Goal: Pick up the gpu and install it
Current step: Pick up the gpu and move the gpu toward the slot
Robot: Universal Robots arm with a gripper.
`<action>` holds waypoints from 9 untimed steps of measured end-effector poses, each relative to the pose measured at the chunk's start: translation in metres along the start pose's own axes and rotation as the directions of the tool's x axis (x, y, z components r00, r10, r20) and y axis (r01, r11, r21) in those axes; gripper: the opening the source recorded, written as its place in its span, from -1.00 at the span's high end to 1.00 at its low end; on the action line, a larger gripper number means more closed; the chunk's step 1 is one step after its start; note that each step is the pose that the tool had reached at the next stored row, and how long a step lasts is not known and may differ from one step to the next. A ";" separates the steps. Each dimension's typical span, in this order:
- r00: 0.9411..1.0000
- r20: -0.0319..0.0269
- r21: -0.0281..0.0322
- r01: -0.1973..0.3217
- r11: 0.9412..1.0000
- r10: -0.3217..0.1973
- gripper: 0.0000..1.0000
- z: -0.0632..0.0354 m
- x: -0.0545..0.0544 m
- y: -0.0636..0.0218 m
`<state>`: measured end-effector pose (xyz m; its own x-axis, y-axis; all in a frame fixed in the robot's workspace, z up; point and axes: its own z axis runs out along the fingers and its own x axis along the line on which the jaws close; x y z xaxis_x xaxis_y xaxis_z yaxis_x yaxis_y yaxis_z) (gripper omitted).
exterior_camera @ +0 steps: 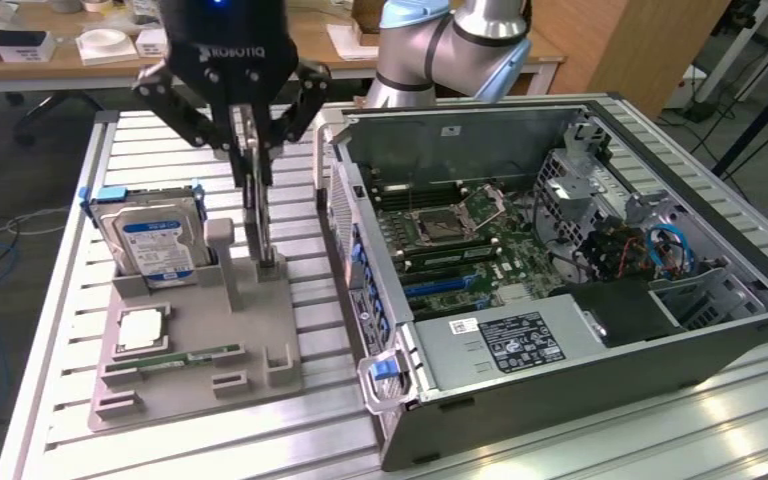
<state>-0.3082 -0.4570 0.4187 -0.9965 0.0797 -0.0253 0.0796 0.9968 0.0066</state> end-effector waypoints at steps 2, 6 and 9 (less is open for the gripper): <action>1.000 0.000 0.000 0.000 1.000 0.000 0.47 -0.0090 0.000 0.0001; 1.000 0.000 0.000 0.000 1.000 0.000 0.47 -0.0258 0.000 0.0001; 1.000 0.001 0.000 0.000 1.000 0.000 0.47 -0.0312 0.001 0.0002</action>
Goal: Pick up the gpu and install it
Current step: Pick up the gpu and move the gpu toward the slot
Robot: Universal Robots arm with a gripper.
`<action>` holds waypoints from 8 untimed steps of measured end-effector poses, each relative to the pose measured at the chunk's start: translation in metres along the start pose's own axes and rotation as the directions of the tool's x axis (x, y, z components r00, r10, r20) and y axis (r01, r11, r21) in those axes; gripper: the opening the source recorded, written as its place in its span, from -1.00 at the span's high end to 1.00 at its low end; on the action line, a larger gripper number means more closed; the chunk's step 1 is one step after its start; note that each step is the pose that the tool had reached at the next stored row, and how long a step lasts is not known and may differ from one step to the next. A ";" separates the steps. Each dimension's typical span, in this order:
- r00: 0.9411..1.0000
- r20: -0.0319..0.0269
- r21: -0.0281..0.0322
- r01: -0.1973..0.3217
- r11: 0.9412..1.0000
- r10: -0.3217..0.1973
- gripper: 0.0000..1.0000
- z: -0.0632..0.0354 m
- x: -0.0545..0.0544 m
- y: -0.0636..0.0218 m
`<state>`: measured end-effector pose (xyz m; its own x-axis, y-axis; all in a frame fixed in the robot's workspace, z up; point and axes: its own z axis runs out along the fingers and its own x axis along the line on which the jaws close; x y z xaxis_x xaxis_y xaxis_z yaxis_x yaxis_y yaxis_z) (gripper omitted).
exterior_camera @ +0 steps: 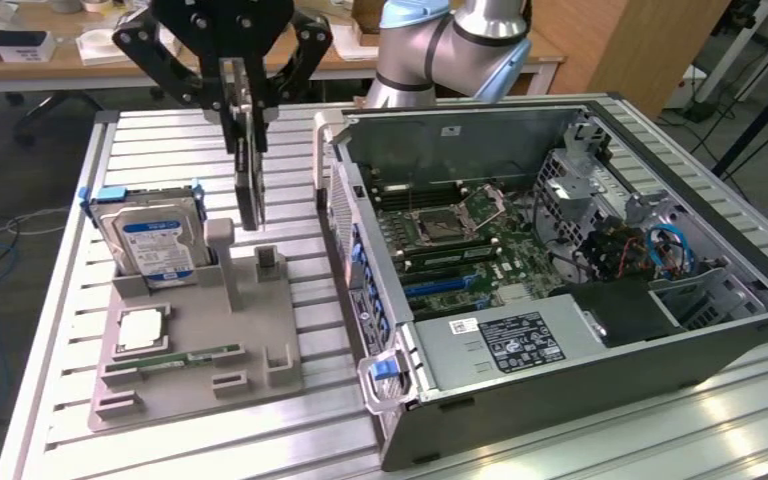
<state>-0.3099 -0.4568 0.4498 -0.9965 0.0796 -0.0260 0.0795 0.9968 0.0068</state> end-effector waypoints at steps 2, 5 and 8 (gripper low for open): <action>1.000 0.000 0.000 0.000 1.000 0.000 0.47 -0.0001 0.000 0.0000; 1.000 0.000 0.000 0.000 1.000 0.000 0.47 -0.0001 0.000 0.0000; 1.000 0.000 0.000 0.000 1.000 0.000 0.47 -0.0001 0.000 0.0000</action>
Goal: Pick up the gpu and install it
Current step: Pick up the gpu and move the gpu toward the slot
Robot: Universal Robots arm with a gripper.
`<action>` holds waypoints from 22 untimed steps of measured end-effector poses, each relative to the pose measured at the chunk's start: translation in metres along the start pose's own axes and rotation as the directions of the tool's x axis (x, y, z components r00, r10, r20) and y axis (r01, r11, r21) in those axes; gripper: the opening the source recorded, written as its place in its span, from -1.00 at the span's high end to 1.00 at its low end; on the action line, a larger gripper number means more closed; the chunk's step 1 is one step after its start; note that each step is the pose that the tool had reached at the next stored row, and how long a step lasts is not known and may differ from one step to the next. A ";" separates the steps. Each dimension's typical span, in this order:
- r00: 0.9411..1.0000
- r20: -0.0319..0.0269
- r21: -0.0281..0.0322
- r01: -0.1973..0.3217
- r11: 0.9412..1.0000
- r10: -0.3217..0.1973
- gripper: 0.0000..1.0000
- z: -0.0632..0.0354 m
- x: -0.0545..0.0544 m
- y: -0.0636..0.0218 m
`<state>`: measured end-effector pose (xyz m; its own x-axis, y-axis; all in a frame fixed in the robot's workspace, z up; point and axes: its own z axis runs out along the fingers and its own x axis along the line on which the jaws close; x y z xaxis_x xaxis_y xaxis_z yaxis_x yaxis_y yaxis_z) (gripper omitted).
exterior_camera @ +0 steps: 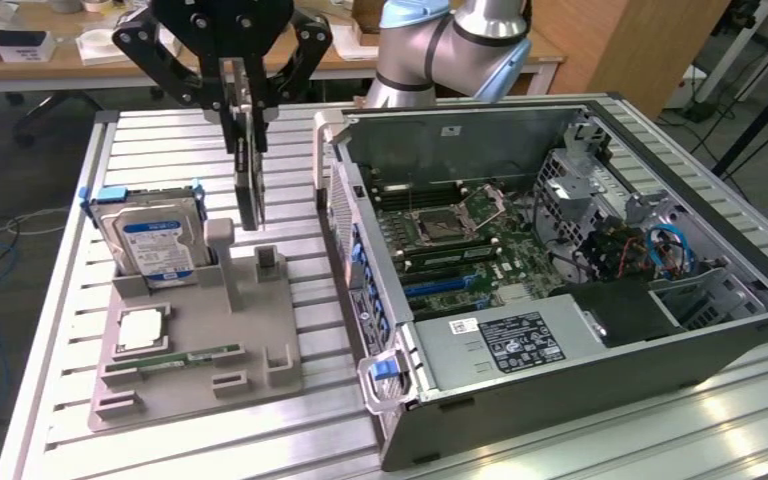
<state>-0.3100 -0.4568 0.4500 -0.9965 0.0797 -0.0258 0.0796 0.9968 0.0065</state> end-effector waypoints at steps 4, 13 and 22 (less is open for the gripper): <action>1.000 0.000 0.000 0.000 1.000 0.000 0.47 0.0001 0.000 0.0000; 1.000 0.000 0.000 0.000 1.000 0.000 0.47 0.0001 0.000 0.0000; 1.000 0.000 0.000 0.000 1.000 0.000 0.47 0.0021 -0.036 0.0035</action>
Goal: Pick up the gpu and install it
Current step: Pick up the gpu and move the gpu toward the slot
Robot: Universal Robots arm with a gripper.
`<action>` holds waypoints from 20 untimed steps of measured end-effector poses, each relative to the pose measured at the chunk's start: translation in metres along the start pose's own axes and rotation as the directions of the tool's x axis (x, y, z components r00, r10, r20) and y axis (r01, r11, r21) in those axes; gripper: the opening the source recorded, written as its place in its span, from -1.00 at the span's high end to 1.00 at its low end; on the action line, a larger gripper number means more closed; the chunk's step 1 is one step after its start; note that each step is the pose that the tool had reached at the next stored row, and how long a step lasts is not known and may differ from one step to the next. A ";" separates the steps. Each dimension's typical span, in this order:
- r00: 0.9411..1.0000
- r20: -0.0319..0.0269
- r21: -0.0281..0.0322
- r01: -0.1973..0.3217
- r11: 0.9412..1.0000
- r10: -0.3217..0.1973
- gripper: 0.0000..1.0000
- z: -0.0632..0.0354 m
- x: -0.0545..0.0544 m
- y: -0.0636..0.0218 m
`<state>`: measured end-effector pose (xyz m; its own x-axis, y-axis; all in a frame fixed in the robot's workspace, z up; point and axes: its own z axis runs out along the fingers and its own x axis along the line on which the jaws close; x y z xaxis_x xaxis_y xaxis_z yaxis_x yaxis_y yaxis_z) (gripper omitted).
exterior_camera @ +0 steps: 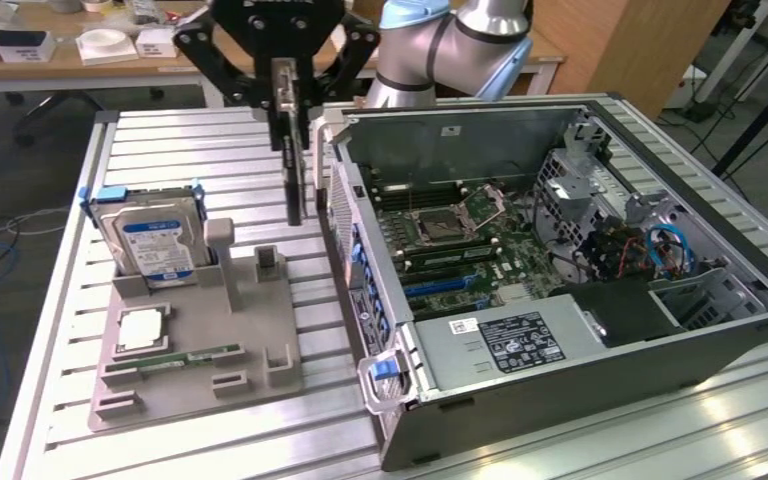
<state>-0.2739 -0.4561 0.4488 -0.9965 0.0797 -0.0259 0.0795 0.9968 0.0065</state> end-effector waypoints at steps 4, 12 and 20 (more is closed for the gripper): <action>1.000 0.000 0.001 -0.001 1.000 0.001 0.47 0.0026 -0.016 0.0031; 1.000 0.000 0.003 -0.001 1.000 0.001 0.47 0.0049 -0.047 0.0072; 1.000 0.000 0.003 -0.001 1.000 0.001 0.47 0.0049 -0.047 0.0072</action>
<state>-0.2262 -0.4527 0.4452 -0.9964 0.0803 -0.0260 0.0803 0.9968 0.0037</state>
